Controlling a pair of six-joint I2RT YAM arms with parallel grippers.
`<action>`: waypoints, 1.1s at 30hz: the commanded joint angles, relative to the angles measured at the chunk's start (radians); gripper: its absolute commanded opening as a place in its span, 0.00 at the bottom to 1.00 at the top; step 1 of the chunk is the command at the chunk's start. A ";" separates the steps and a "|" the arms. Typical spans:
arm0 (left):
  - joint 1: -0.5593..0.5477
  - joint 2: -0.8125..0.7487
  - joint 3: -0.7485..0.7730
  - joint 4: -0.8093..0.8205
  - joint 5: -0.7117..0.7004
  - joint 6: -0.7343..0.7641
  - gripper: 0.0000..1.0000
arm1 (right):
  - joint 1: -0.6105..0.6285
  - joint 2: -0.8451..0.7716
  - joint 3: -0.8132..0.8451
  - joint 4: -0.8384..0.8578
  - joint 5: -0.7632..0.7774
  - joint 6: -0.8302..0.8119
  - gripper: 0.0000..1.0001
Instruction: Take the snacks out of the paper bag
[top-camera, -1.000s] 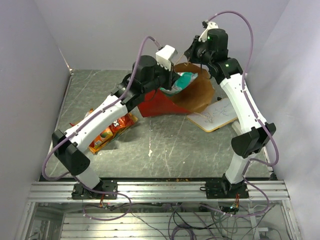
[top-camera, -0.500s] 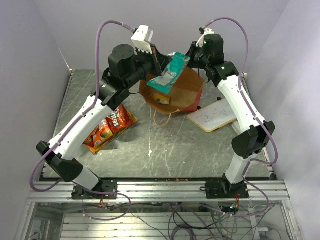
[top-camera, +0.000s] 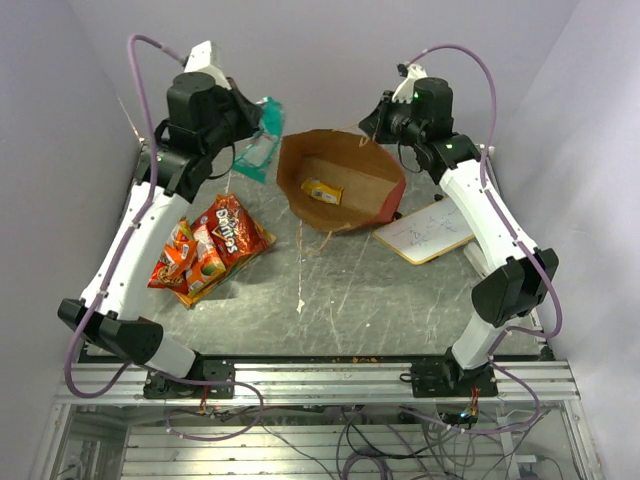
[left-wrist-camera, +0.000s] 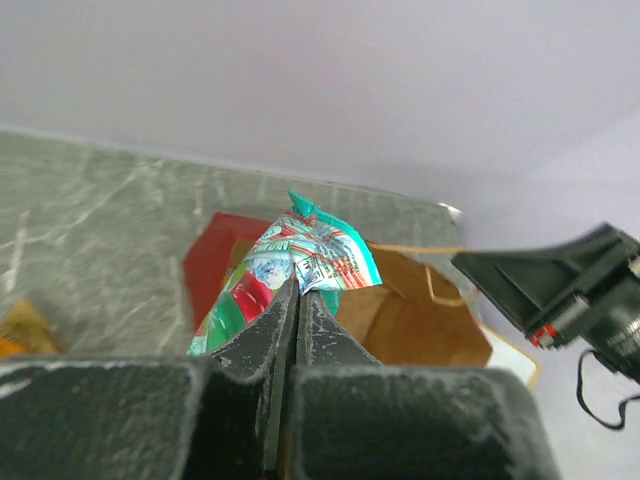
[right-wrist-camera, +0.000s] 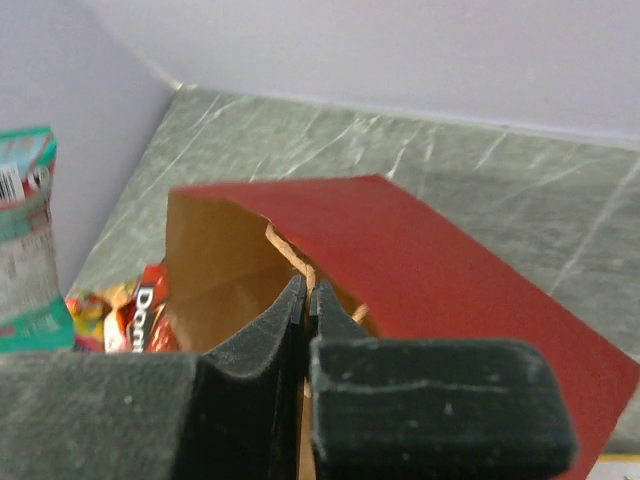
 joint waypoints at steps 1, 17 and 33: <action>0.068 -0.078 0.063 -0.148 -0.102 -0.067 0.07 | -0.002 -0.037 -0.060 0.094 -0.280 -0.042 0.00; 0.287 -0.054 -0.049 -0.610 -0.237 -0.294 0.07 | -0.001 -0.055 -0.129 0.086 -0.304 -0.036 0.00; 0.298 0.235 0.029 -0.780 -0.321 -0.356 0.07 | -0.001 -0.030 -0.089 0.060 -0.255 -0.054 0.00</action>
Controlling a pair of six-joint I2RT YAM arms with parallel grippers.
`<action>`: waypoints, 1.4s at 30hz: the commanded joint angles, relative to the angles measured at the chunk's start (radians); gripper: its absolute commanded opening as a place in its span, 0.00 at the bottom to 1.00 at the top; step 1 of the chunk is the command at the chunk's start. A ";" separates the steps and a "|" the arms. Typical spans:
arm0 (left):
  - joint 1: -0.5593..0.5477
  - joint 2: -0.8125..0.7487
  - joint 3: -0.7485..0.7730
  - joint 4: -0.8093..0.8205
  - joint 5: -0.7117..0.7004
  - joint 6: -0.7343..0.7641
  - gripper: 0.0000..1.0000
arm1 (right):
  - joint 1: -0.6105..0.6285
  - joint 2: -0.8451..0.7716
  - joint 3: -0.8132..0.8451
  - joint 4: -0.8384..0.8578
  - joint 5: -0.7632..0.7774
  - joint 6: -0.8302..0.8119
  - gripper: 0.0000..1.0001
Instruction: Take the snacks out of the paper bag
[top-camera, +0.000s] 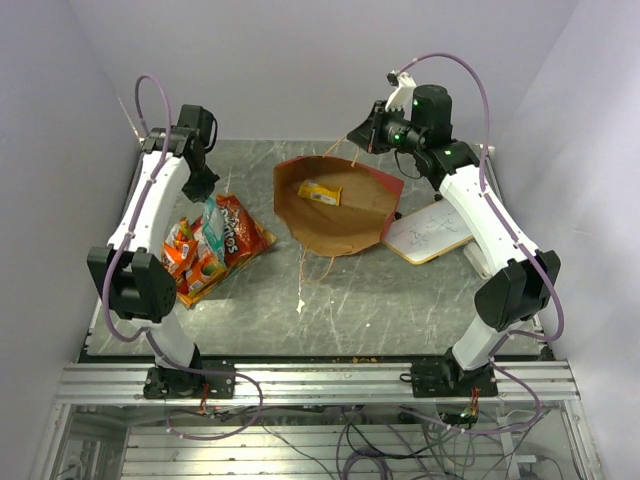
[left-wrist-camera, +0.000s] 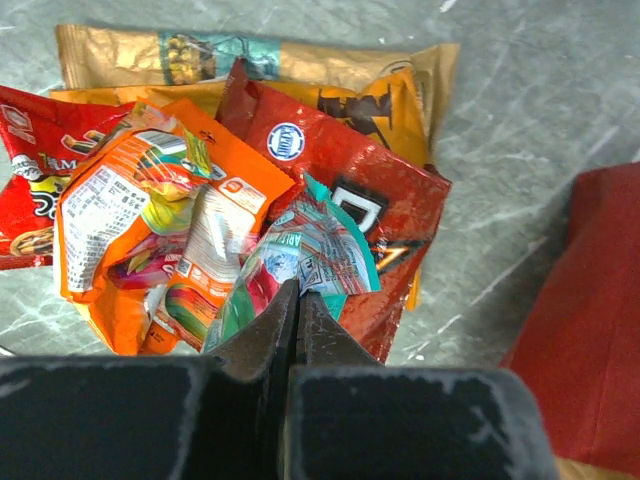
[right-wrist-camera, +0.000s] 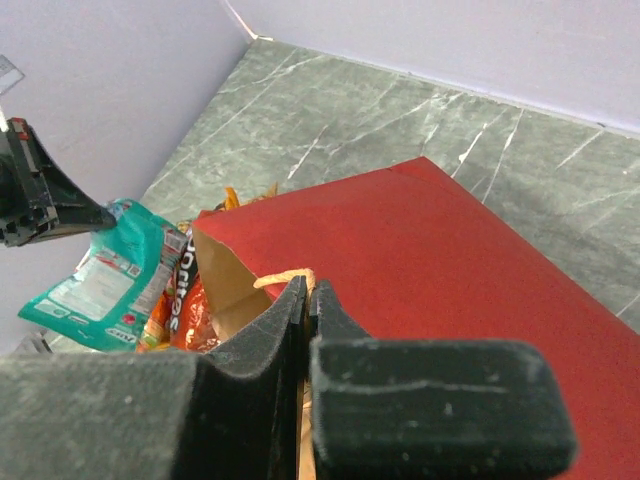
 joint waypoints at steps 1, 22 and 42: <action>0.009 0.033 0.084 -0.071 -0.100 -0.032 0.07 | -0.001 0.004 0.019 -0.013 0.019 -0.016 0.00; 0.009 0.154 0.034 0.068 -0.029 0.036 0.20 | -0.001 0.004 0.025 -0.022 0.043 -0.021 0.00; 0.009 0.070 0.083 0.149 0.138 0.105 0.83 | -0.002 0.019 0.047 -0.027 0.046 -0.025 0.00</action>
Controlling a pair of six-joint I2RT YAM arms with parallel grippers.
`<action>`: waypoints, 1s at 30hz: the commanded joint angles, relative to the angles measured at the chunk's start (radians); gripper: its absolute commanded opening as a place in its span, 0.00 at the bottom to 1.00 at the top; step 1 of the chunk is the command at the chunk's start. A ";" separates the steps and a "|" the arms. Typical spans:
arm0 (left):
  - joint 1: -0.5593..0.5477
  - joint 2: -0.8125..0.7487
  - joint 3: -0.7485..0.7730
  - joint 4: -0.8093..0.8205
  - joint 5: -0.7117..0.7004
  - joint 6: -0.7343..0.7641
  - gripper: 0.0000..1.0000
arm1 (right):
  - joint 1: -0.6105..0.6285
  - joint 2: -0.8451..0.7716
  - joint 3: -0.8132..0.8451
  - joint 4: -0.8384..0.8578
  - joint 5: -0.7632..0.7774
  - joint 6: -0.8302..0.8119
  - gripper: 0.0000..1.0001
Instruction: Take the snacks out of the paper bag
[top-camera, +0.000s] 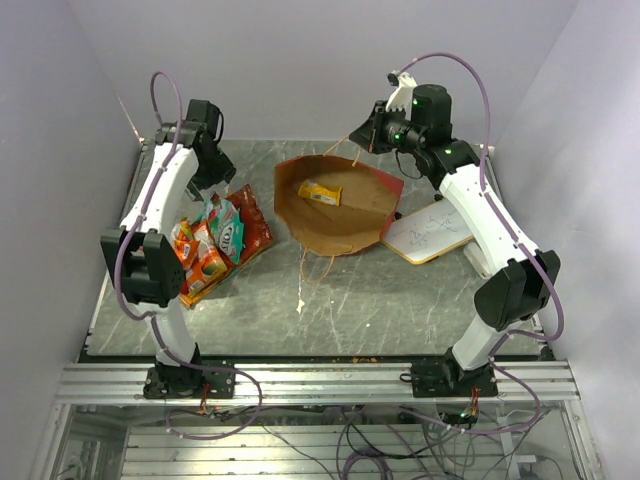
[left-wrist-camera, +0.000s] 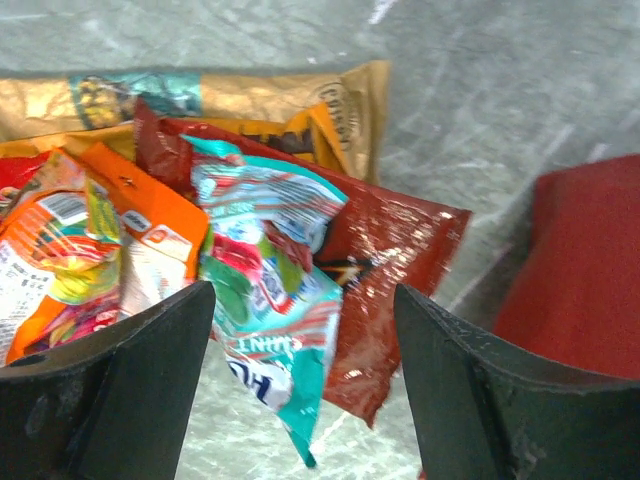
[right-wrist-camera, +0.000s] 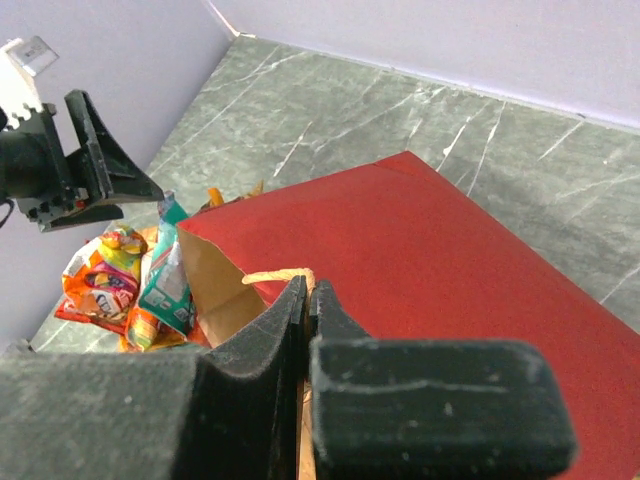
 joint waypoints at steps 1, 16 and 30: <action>0.009 -0.114 -0.009 0.104 0.135 0.048 0.86 | -0.002 0.018 0.038 0.003 0.011 -0.013 0.00; -0.388 -0.451 -0.337 0.616 0.217 0.165 0.94 | -0.002 0.028 0.052 0.003 0.001 -0.009 0.00; -0.675 -0.419 -0.672 1.052 0.227 0.837 0.87 | -0.002 0.011 0.049 -0.006 0.010 -0.011 0.00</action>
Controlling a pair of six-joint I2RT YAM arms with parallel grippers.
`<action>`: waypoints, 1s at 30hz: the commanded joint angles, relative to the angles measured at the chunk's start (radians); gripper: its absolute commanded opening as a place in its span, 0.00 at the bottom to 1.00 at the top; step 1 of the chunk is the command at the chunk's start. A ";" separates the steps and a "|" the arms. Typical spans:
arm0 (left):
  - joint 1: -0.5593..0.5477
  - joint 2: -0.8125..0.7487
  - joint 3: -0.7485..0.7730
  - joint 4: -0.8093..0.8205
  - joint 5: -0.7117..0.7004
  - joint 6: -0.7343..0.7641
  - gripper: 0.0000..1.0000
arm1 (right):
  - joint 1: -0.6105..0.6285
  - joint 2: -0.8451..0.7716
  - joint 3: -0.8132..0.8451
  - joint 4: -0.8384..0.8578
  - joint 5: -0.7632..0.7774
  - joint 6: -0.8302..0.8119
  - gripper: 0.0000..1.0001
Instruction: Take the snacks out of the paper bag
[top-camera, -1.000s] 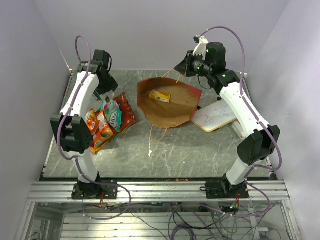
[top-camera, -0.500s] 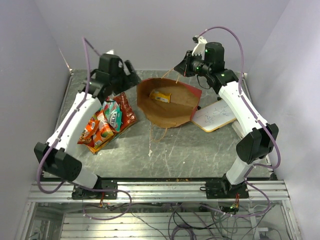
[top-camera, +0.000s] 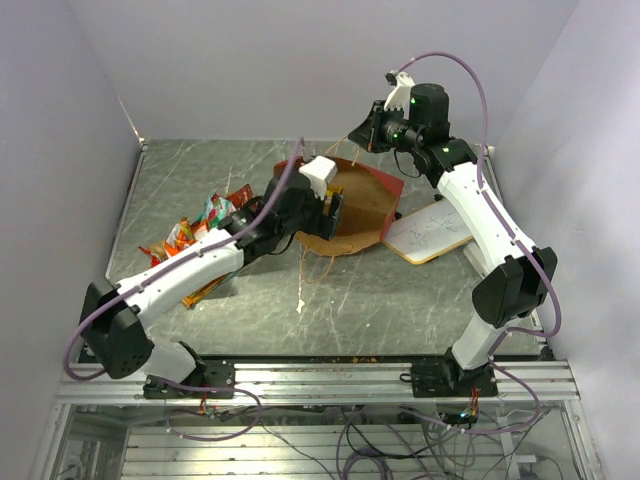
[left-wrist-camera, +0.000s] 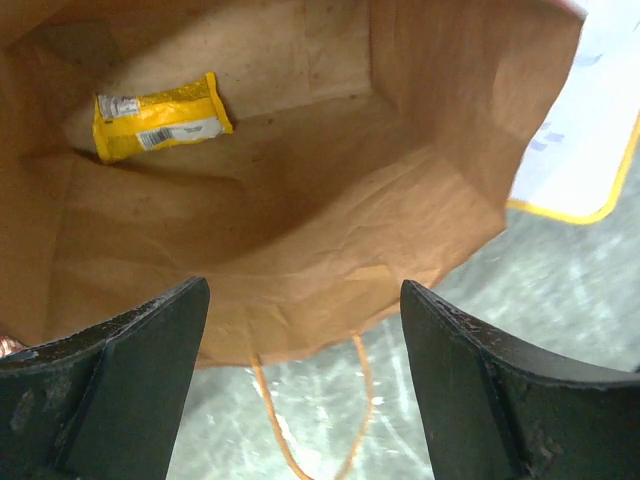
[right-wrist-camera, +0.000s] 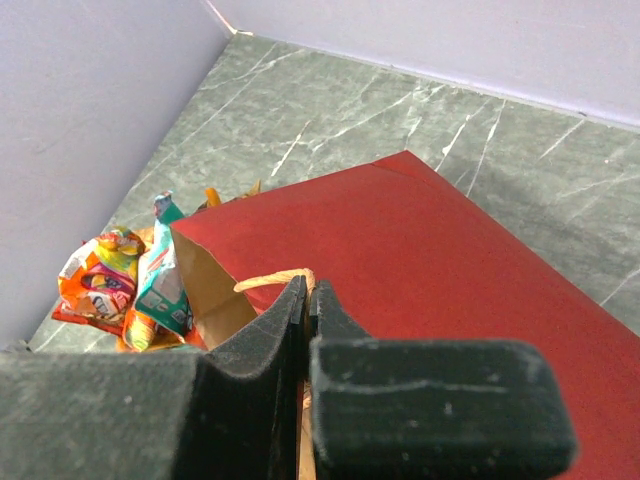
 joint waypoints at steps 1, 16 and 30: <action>-0.016 0.065 -0.067 0.236 0.066 0.339 0.87 | -0.002 -0.013 0.030 -0.002 0.009 -0.011 0.00; -0.017 0.375 -0.009 0.425 -0.013 0.708 0.80 | -0.002 0.014 0.094 -0.056 -0.010 0.025 0.00; 0.037 0.637 0.161 0.459 -0.059 0.771 0.81 | -0.002 0.049 0.152 -0.126 -0.042 0.053 0.00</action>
